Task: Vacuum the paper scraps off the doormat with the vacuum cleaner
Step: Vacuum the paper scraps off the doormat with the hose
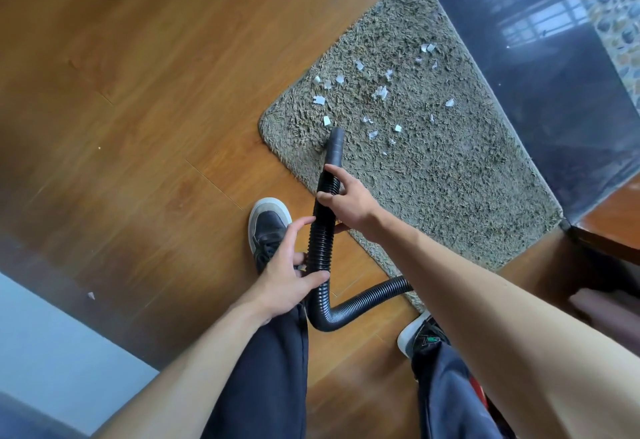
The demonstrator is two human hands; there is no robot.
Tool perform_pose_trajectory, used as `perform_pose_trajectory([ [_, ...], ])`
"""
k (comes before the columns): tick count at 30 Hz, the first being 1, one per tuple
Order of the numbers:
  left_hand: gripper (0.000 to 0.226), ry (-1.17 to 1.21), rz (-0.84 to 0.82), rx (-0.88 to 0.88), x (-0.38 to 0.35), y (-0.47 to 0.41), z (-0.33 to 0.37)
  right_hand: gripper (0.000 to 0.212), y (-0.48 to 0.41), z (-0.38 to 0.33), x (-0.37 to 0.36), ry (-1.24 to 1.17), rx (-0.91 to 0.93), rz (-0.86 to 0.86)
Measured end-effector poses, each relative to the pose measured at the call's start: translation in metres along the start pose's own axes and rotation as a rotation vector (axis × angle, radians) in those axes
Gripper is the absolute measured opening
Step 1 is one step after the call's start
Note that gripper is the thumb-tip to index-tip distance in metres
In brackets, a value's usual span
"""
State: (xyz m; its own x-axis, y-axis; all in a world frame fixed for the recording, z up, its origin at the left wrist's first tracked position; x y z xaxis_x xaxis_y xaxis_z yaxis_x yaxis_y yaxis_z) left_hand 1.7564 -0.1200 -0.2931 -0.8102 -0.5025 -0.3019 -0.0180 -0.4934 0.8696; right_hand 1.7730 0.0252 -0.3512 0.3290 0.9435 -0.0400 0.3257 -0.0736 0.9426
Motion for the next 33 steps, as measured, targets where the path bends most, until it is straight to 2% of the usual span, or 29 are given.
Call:
perform_pose_trajectory([
  [4, 0.081, -0.035, 0.006, 0.001, -0.003, -0.002, 0.002, 0.065, 0.0, 0.006, 0.006, -0.029, -0.006, 0.012],
  [8, 0.081, -0.019, 0.043, 0.009, 0.002, -0.001, 0.003, 0.069, -0.001, -0.01, 0.001, 0.17, 0.078, 0.097],
  [13, 0.078, 0.056, 0.105, 0.019, 0.011, -0.002, 0.004, 0.068, -0.01, -0.034, -0.006, 0.285, 0.145, 0.095],
  [18, 0.078, 0.083, 0.107, 0.011, 0.017, -0.008, 0.012, 0.069, -0.019, -0.039, -0.004, 0.206, 0.137, 0.1],
  [25, 0.078, 0.062, 0.101, -0.015, 0.019, -0.019, 0.028, 0.084, -0.027, -0.048, 0.007, 0.121, 0.138, 0.105],
  [33, 0.077, 0.078, 0.11, -0.033, 0.029, -0.024, 0.038, 0.077, -0.034, -0.074, 0.004, 0.261, 0.163, 0.082],
])
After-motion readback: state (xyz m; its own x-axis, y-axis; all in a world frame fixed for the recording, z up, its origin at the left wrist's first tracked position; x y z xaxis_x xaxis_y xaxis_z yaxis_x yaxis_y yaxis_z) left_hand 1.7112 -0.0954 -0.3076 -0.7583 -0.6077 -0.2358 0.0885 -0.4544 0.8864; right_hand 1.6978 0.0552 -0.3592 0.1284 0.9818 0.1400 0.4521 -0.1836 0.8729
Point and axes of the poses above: each hand's wrist, its own y-axis away from the middle knuckle, its own x-axis out of the back of the hand, z = x × y, the point moved 9 cm from there along -y, towards the middle knuckle, and after that the axes turned 6 degrees about -z, right-handed, at the moved point
